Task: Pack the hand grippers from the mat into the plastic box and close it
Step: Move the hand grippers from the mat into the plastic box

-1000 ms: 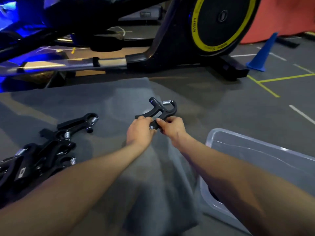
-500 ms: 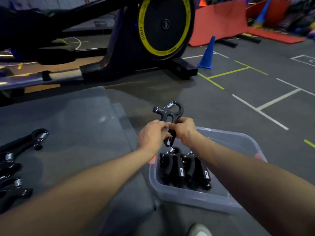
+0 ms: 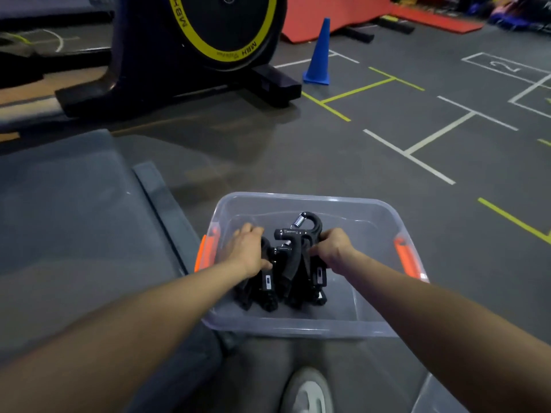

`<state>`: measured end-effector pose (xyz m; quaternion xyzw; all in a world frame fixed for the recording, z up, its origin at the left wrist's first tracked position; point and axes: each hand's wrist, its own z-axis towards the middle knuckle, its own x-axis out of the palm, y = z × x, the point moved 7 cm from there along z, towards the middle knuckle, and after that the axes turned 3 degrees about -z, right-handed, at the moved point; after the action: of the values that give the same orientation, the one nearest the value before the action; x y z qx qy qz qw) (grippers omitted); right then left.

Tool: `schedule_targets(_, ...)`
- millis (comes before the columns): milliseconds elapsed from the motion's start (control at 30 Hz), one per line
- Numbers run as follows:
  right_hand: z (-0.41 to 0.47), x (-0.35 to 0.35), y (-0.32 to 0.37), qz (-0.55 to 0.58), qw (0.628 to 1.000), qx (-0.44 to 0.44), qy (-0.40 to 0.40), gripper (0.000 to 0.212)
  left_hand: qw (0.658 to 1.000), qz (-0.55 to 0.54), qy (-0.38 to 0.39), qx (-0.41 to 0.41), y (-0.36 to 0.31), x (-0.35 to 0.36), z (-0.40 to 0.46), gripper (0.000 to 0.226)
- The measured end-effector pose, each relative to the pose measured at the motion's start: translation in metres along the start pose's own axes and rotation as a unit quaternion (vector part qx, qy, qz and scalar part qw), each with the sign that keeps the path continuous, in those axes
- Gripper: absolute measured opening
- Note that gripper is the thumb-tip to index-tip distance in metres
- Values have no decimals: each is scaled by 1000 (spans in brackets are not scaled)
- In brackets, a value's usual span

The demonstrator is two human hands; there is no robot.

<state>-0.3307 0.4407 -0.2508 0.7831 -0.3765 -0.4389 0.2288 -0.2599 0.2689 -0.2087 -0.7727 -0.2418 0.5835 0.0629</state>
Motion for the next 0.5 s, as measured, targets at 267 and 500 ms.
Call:
schedule_targets(267,20,-24,-33,-87,995,35,-44,15,997,21,73,34,-11,45,23,79)
schedule_targets(500,30,-52,-58,-143,986,51,-62,9,990,31,111,84,-49,79,37,84)
